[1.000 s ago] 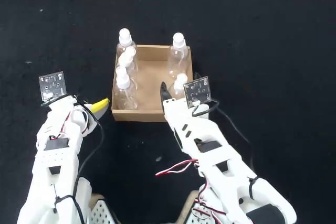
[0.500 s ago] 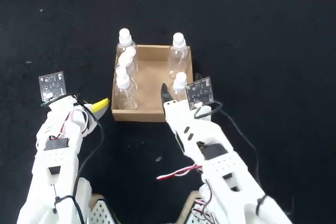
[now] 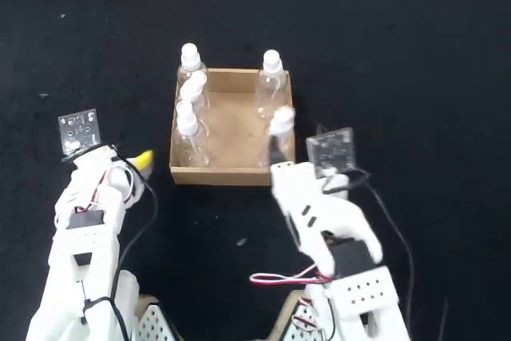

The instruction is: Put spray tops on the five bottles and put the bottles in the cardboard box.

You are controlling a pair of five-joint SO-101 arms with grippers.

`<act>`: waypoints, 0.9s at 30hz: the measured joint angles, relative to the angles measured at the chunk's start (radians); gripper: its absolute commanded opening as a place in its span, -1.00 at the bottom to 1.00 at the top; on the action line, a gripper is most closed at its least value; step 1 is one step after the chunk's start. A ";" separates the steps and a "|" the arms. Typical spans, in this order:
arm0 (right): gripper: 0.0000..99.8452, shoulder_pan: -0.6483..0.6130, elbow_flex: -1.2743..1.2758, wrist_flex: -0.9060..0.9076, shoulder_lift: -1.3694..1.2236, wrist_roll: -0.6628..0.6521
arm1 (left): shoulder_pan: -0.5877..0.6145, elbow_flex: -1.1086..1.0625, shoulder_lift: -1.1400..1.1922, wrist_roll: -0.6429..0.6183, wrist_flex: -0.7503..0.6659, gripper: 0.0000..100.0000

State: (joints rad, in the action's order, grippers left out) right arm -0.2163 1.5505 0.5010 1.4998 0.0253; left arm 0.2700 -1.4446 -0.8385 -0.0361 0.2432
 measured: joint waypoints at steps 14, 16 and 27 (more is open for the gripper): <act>-0.91 0.075 0.135 0.130 0.299 -0.014 | 0.066 0.000 0.000 0.000 0.000 -0.94; -0.91 0.095 0.135 0.155 0.299 -0.032 | 0.066 0.000 0.000 0.000 0.000 -0.94; -0.91 0.112 0.135 0.183 0.299 -0.043 | 0.066 0.000 0.000 0.000 0.000 -0.94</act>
State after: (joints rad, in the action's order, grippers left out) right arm -0.1043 1.6855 0.6836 1.7990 -0.0176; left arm 0.3360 -1.4446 -0.8385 -0.0361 0.2432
